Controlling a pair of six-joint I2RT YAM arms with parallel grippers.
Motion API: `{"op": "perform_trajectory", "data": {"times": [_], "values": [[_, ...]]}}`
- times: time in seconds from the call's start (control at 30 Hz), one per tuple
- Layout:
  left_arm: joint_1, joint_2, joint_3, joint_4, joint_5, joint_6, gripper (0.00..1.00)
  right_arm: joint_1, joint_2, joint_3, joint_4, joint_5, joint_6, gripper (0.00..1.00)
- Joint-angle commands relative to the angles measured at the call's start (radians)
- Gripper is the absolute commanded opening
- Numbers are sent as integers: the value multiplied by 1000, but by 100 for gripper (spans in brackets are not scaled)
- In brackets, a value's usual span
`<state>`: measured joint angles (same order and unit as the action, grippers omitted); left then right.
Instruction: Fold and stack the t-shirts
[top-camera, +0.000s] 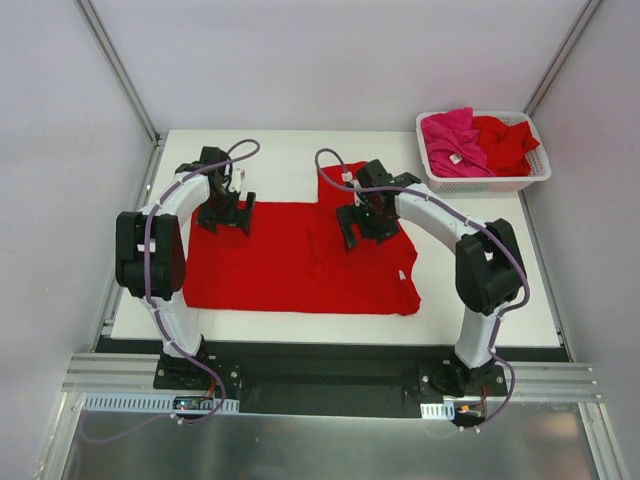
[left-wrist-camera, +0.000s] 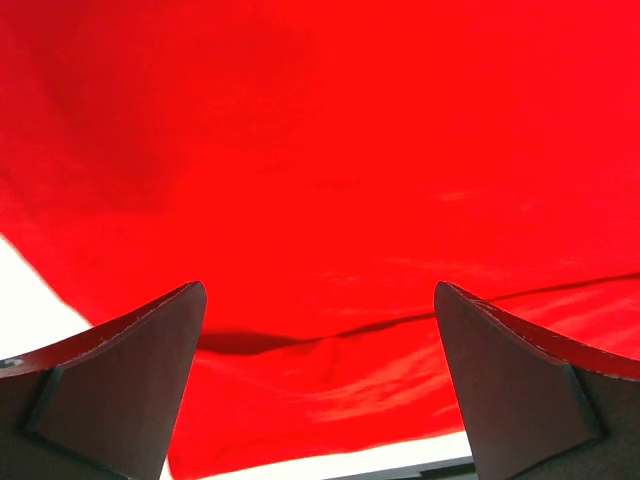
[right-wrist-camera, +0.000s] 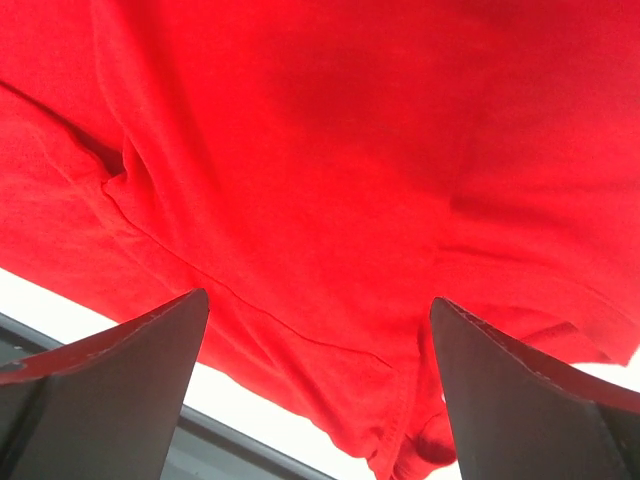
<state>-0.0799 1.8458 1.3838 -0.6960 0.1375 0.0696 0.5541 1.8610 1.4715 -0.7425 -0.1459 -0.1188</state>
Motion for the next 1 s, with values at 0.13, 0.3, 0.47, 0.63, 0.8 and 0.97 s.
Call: {"op": "perform_trajectory", "data": {"times": [0.13, 0.3, 0.47, 0.63, 0.8, 0.97], "values": [[-43, -8, -28, 24, -197, 53, 99, 70, 12, -66, 130, 54, -44, 96], [-44, 29, -31, 27, -176, 52, 99, 72, 36, -83, 143, 49, -41, 96], [-44, 32, -75, 33, -141, 35, 99, 73, 43, -86, 138, 40, -27, 96], [-43, 24, -138, 69, -101, 33, 100, 76, 44, -82, 124, 35, -22, 96], [-43, 49, -173, 87, -62, 13, 99, 86, 47, -92, 123, 34, -21, 96], [-43, 29, -204, 95, -59, 6, 99, 87, 58, -99, 120, 28, -16, 96]]}}
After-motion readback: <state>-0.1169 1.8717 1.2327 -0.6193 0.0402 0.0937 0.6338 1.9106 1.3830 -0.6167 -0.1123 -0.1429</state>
